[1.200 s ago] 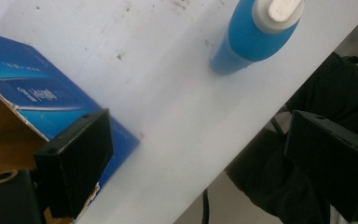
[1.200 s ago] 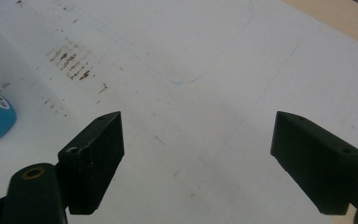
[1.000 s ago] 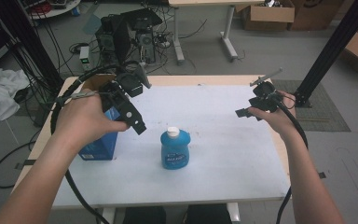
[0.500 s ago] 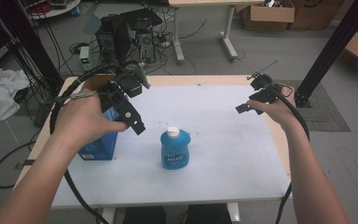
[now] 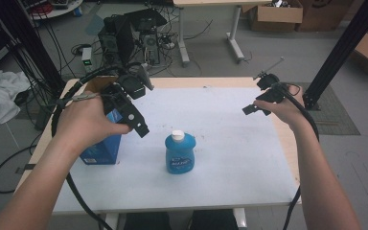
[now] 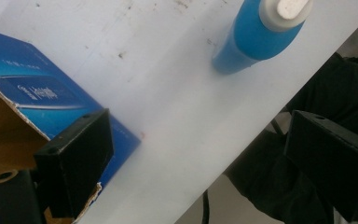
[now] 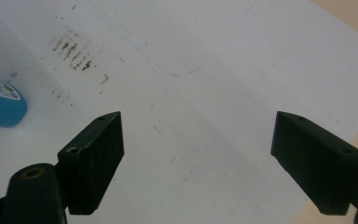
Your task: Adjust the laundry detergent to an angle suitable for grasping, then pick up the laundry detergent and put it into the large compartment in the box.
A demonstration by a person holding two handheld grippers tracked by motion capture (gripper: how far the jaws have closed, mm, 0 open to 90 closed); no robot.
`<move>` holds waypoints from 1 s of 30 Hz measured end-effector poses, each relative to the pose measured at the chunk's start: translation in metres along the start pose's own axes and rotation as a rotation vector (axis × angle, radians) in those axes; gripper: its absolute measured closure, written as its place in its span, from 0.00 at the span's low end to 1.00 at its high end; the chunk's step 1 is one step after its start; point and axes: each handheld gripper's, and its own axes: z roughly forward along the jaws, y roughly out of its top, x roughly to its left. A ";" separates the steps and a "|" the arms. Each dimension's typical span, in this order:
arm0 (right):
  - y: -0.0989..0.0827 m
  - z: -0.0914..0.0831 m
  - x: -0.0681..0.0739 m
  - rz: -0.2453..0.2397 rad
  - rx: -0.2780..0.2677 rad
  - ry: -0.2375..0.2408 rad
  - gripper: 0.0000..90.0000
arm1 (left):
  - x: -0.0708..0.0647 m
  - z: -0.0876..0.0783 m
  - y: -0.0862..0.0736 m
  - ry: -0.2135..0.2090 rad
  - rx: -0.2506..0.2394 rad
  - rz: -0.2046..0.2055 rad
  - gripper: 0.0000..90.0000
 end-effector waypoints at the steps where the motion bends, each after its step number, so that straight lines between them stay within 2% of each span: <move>1: 0.000 0.000 0.000 0.007 0.000 -0.001 0.19 | 0.000 0.000 0.000 0.001 0.003 0.001 0.10; 24: -0.002 -0.001 -0.002 0.002 -0.003 0.005 0.18 | 0.002 -0.005 0.002 0.007 0.004 0.013 0.10; 30: -0.002 -0.001 -0.003 0.006 -0.008 0.006 0.18 | 0.003 -0.007 0.001 0.008 -0.020 0.023 0.09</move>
